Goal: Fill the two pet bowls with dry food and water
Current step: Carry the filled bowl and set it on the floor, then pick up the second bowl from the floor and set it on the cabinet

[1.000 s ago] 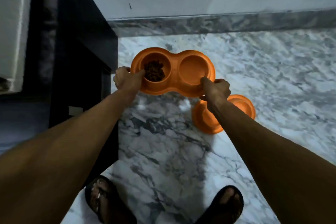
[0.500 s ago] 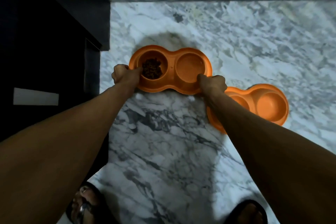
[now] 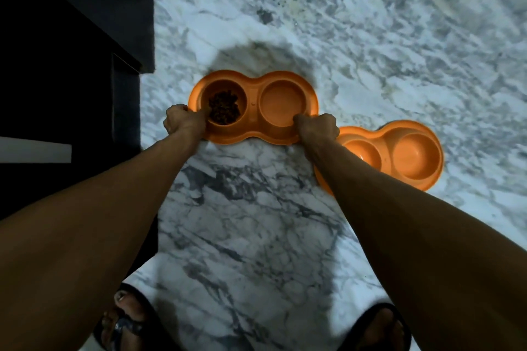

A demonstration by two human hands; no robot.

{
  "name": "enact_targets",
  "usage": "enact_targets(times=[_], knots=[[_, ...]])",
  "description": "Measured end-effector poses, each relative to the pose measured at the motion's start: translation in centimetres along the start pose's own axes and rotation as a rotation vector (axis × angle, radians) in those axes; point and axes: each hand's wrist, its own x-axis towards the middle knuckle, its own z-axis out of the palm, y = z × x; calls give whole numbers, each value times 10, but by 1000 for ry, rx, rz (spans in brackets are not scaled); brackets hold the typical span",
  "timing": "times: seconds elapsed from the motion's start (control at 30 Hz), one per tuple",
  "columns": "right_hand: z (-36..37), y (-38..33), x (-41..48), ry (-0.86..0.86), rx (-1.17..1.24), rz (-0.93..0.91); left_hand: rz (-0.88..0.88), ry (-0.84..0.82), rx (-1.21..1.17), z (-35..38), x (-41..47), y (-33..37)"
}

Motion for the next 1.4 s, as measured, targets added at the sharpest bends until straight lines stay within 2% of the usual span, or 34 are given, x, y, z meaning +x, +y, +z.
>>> enact_targets(times=[0.1,0.17,0.37,0.43,0.5,0.63,0.77,0.87,1.0,1.17,1.4], knots=[[-15,-2,-3,4,33,-7,-23,23,-10,4,-18,10],[-32,-1,-4,48,36,-75,-39,47,-14,9,-38,19],[-118,19,11,200,14,-183,18,93,-7,53,-122,31],[-149,37,23,222,-44,-161,56,30,7,79,-154,22],[-172,58,32,224,-135,-86,79,-111,28,105,-179,7],[-199,99,53,163,-220,46,-10,-313,96,153,-208,-14],[-205,127,69,101,-168,74,52,-281,172,176,-218,-24],[-207,135,69,94,-157,78,30,-257,157,177,-216,-23],[-225,128,43,99,-106,109,-2,-247,133,154,-230,-5],[-282,81,-22,125,-42,62,69,-186,8,86,-274,55],[-403,-55,-170,130,100,-52,133,-160,-145,-86,-378,207]])
